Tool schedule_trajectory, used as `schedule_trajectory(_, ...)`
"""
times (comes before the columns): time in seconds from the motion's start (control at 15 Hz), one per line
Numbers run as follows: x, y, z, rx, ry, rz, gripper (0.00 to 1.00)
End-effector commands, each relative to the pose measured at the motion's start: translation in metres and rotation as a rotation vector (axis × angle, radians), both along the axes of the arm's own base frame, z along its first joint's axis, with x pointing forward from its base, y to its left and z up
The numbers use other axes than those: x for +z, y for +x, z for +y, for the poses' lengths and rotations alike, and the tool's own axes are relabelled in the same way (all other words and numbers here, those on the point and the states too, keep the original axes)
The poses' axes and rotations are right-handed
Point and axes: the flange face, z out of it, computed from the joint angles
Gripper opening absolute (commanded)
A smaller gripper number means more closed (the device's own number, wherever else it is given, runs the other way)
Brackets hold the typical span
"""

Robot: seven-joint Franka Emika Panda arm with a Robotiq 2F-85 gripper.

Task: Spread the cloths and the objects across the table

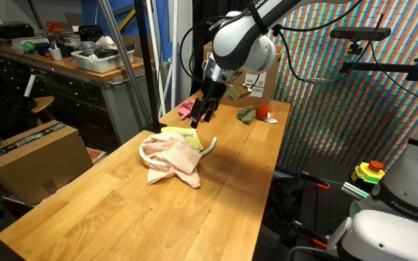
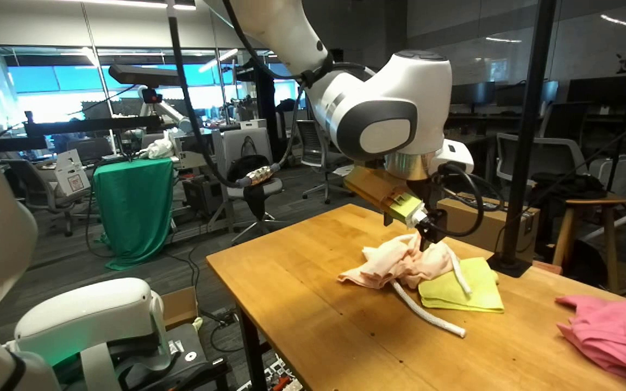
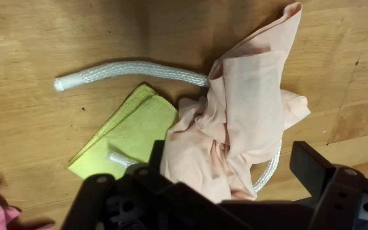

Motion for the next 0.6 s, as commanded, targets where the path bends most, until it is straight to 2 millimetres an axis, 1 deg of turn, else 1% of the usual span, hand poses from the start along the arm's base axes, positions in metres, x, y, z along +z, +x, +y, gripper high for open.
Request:
schedule_trajectory(0.0,-0.014,0.006,0.019,0.012,-0.006,-0.032,1.0)
schedule_trajectory(0.13,-0.024,0.007,0.031,0.028,-0.011,-0.032,1.0)
schedule_trajectory(0.2,-0.03,0.003,0.038,0.036,-0.016,-0.032,1.0)
schedule_trajectory(0.53,-0.051,0.0,0.063,0.078,-0.033,-0.034,1.0)
